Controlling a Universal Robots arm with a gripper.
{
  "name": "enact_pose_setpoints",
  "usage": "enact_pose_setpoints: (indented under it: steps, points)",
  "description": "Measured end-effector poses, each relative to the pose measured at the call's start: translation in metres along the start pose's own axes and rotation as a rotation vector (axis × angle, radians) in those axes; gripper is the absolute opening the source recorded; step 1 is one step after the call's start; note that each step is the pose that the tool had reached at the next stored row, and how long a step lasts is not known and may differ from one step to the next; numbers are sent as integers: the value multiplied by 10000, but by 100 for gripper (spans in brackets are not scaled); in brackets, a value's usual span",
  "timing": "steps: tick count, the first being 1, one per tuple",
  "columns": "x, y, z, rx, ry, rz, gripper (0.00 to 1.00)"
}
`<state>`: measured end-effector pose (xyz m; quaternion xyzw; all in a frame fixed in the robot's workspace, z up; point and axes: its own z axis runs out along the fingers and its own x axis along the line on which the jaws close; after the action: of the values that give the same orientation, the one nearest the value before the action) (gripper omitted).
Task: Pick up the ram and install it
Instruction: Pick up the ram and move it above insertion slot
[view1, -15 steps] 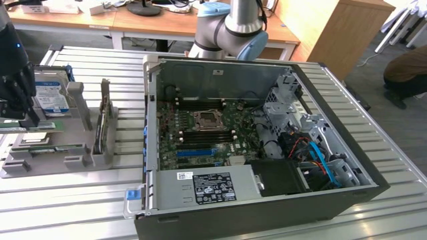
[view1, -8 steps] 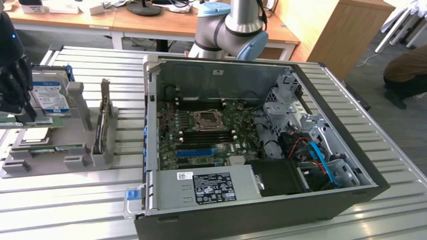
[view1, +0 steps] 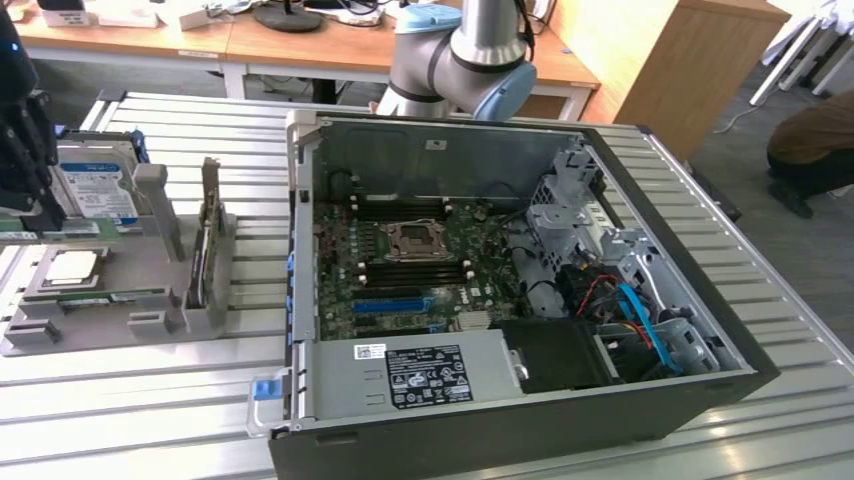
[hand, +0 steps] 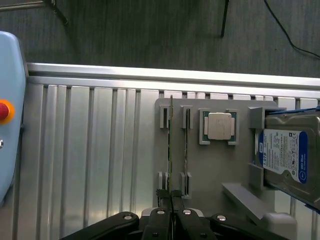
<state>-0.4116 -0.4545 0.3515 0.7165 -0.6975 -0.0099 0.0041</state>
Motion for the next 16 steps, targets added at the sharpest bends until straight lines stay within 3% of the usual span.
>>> enact_pose_setpoints:
  steps: [16]
  points:
    - [-3, 8, -389, 0, 7, 0, 12]
